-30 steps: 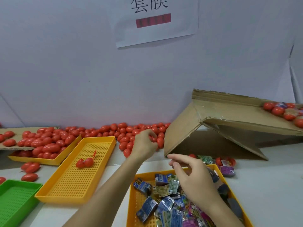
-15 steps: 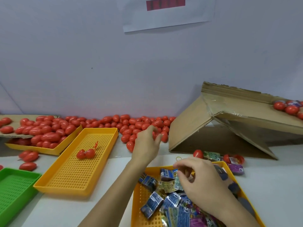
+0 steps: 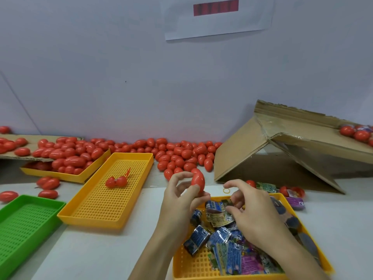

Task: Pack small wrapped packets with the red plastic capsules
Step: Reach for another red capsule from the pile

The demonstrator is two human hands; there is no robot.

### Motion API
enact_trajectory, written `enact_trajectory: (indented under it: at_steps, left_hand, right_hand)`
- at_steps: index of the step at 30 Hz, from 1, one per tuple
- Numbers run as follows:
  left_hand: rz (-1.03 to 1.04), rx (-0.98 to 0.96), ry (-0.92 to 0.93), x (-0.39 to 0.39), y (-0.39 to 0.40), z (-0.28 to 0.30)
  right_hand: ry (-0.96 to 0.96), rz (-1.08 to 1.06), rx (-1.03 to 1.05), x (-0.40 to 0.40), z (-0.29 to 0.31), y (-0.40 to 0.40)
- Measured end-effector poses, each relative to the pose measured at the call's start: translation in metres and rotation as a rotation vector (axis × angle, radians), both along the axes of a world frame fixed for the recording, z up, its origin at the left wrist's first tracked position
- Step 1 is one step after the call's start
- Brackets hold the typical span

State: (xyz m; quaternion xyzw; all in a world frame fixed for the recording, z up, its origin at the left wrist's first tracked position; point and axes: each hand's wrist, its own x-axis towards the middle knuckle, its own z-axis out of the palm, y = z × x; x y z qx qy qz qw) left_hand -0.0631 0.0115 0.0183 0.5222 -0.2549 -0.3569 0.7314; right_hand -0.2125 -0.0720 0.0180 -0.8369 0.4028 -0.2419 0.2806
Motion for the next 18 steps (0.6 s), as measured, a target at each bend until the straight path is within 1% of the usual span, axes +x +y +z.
enact_trajectory:
  at_steps: [4, 6, 8, 9, 10, 11, 12, 15, 17, 18]
  left_hand:
    - [-0.058, -0.017, 0.120, -0.004, 0.000, 0.005]
    - [-0.153, -0.076, 0.225, -0.007, 0.003, 0.008]
    - [-0.206, -0.141, 0.418, -0.010, 0.006, 0.010]
    - [-0.224, -0.159, 0.468, -0.011, 0.007, 0.012]
    - [-0.225, -0.152, 0.456, -0.013, 0.007, 0.012]
    - [-0.209, -0.106, 0.368, -0.014, 0.006, 0.012]
    - [-0.177, -0.037, 0.230, -0.014, 0.006, 0.011]
    - [-0.113, 0.163, -0.249, -0.013, 0.006, 0.004]
    - [-0.094, 0.208, -0.430, -0.014, 0.007, 0.003]
    - [-0.086, 0.214, -0.460, -0.015, 0.007, 0.002]
  right_hand:
    - [-0.242, -0.040, 0.142, -0.004, 0.005, -0.004]
    - [-0.300, -0.037, 0.186, -0.006, 0.007, -0.006]
    - [-0.363, -0.041, 0.237, -0.006, 0.007, -0.006]
    - [-0.391, -0.044, 0.262, -0.006, 0.006, -0.006]
    - [-0.408, -0.043, 0.281, -0.006, 0.005, -0.006]
    - [-0.416, -0.038, 0.295, -0.005, 0.005, -0.006]
    - [-0.420, -0.030, 0.304, -0.005, 0.004, -0.007]
    - [-0.424, 0.008, 0.324, -0.005, 0.005, -0.006]
    - [-0.423, 0.017, 0.319, -0.005, 0.005, -0.006]
    - [-0.425, 0.017, 0.319, -0.005, 0.005, -0.006]
